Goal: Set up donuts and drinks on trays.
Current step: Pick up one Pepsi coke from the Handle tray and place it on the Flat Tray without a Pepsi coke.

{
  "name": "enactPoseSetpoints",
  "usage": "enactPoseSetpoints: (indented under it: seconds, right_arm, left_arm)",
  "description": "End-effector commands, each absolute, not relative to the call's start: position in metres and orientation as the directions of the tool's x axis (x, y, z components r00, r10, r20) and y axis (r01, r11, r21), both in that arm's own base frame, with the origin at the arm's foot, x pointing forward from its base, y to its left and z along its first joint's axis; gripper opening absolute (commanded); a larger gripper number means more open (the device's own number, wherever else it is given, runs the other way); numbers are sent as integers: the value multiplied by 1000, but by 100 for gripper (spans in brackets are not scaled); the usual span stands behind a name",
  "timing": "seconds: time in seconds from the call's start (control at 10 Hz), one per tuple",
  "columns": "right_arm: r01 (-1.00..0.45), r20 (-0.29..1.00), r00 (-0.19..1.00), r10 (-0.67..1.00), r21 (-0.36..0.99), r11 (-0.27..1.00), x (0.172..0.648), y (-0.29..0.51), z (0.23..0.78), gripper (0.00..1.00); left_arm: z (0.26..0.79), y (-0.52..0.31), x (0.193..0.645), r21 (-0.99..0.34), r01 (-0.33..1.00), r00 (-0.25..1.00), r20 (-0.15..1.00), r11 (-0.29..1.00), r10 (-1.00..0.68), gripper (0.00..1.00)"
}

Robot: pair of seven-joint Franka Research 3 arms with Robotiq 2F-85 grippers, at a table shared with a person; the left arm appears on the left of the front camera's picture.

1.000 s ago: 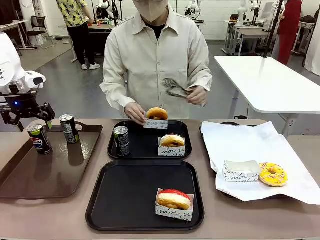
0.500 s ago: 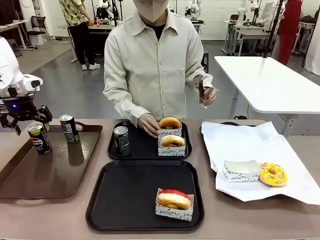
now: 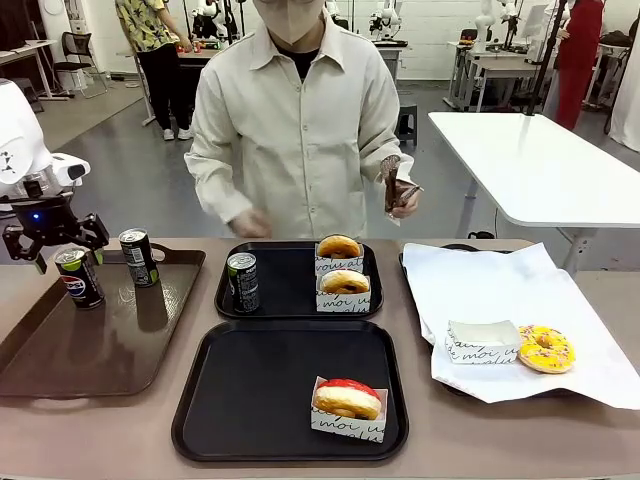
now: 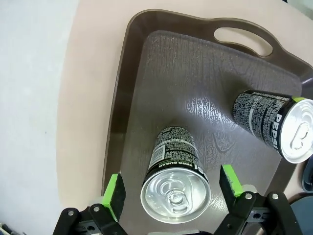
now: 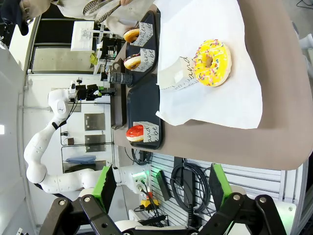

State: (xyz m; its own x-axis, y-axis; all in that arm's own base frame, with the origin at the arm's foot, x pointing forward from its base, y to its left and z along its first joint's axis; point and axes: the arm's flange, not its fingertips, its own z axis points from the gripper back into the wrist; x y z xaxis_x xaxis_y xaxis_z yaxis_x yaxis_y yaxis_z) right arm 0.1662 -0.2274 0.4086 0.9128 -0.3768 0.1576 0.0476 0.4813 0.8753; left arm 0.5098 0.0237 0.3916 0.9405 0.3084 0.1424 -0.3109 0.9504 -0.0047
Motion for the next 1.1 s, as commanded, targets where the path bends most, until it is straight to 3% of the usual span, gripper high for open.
enactPoseSetpoints:
  seconds: [0.0,0.1,0.8,0.9,1.0]
  right_arm:
    - [23,176,912,-371,880,474,168,-227,408,100]
    - [23,176,912,-371,880,474,168,-227,408,100]
    - [23,176,912,-371,880,474,168,-227,408,100]
    - [23,176,912,-371,880,474,168,-227,408,100]
    - [23,176,912,-371,880,474,168,-227,408,100]
  left_arm:
    - [394,14,516,39,-357,926,145,933,349,100]
    - [392,24,510,-5,-311,941,142,950,308,100]
    - [378,25,518,-30,-331,936,119,943,332,100]
    - [380,25,520,-34,-316,939,132,948,317,41]
    - [382,25,518,-38,-317,938,137,948,319,41]
